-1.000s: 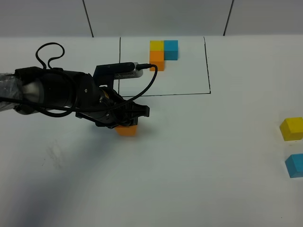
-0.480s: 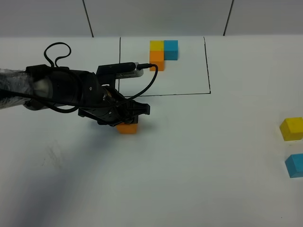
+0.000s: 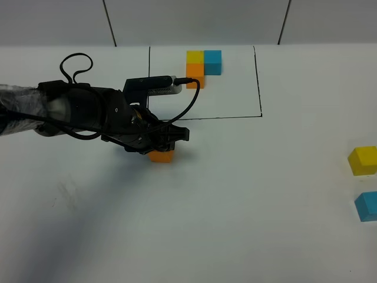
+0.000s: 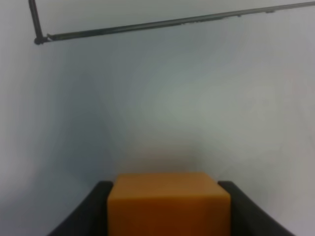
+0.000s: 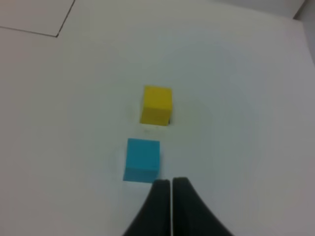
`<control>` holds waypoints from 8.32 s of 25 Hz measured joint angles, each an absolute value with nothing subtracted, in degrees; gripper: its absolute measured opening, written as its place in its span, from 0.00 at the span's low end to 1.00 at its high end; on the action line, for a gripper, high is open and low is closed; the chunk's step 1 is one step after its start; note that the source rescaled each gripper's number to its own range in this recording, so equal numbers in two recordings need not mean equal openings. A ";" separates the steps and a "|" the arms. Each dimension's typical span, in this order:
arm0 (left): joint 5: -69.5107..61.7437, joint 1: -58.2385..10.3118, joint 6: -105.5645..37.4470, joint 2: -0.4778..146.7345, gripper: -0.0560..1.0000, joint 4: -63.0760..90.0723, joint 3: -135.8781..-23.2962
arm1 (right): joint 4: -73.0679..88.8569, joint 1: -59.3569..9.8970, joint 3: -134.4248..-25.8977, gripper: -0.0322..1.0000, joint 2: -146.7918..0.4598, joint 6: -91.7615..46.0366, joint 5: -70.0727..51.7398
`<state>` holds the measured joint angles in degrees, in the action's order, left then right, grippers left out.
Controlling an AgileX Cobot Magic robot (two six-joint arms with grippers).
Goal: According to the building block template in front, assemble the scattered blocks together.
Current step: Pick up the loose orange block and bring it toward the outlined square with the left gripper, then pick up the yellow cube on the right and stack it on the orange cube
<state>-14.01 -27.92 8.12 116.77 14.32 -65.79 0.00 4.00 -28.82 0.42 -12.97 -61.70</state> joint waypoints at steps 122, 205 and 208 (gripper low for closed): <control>-41.36 -13.19 24.78 81.22 0.05 -13.87 -53.91 | -1.62 4.00 -28.82 0.04 0.42 -12.97 -61.53; -61.29 5.20 6.58 -0.33 0.05 -8.72 -28.96 | -1.62 4.00 -28.82 0.04 0.42 -12.97 -61.53; -61.29 5.20 6.09 -0.33 0.05 -8.55 -28.96 | -1.62 4.00 -28.82 0.04 0.42 -12.97 -61.53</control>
